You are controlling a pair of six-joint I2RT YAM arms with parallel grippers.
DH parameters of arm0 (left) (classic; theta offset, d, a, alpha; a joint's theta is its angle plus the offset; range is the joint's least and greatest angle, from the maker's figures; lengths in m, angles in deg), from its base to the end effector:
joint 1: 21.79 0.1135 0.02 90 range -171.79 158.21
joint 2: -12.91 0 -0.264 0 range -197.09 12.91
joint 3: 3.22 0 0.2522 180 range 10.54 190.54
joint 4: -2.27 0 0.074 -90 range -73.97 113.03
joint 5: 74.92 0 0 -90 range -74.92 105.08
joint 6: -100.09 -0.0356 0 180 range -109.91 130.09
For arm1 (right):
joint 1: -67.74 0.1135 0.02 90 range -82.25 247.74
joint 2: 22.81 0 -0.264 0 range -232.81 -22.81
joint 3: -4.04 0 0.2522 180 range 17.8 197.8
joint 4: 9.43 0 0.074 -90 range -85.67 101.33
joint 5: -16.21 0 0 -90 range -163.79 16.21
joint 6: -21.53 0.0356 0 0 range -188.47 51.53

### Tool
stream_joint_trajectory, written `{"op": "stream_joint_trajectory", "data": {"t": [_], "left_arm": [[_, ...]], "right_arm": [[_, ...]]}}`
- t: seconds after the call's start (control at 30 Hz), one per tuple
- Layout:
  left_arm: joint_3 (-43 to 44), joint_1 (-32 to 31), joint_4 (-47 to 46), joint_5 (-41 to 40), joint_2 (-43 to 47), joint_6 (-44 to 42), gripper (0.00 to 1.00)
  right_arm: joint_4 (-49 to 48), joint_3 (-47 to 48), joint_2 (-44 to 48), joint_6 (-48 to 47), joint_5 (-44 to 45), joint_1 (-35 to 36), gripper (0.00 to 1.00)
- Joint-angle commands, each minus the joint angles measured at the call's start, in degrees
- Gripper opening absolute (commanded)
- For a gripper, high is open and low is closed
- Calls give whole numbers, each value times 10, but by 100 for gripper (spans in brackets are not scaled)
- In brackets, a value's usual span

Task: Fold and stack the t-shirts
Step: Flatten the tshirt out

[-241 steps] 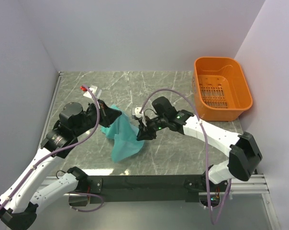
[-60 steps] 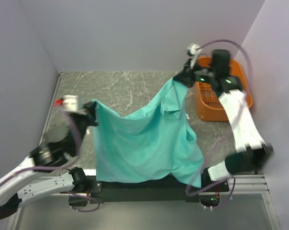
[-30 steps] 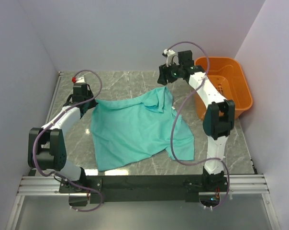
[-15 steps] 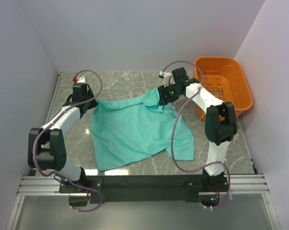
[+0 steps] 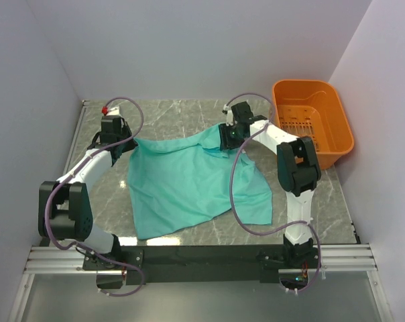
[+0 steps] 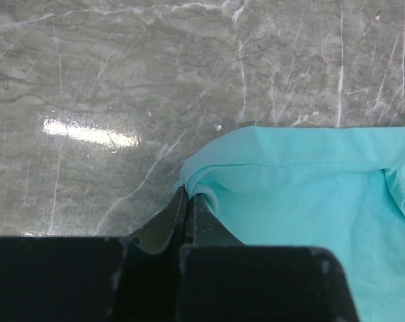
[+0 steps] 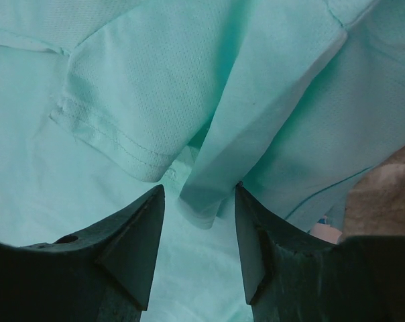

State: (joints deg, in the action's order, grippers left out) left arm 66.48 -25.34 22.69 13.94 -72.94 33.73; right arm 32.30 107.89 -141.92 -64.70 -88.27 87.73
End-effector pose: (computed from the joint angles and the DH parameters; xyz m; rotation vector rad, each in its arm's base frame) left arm 0.3306 -0.0198 0.2414 -0.3981 2.1835 -0.2411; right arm 0.4206 0.1625 0.1868 -0.4616 2.5488 0.4797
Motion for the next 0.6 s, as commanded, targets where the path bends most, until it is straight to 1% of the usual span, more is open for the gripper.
{"op": "stream_joint_trajectory", "data": {"t": [0.0, 0.37, 0.4, 0.5, 0.53, 0.57], "left_arm": [[9, 2, -20, 16, 24, -5, 1], [10, 2, -21, 21, 26, -7, 1], [10, 2, -20, 20, 25, -7, 1], [12, 2, -17, 16, 23, -10, 1], [12, 2, -16, 14, 23, -11, 1], [12, 2, -17, 15, 22, -13, 1]], "right_arm": [[-20, 19, -2, 23, 35, 6, 52], [-11, 38, -26, 28, 51, 15, 47], [-12, 36, -26, 28, 50, 16, 45], [-12, 31, -15, 25, 49, 14, 36], [-14, 28, -2, 24, 47, 12, 31], [-15, 22, 5, 24, 44, 7, 28]]}}
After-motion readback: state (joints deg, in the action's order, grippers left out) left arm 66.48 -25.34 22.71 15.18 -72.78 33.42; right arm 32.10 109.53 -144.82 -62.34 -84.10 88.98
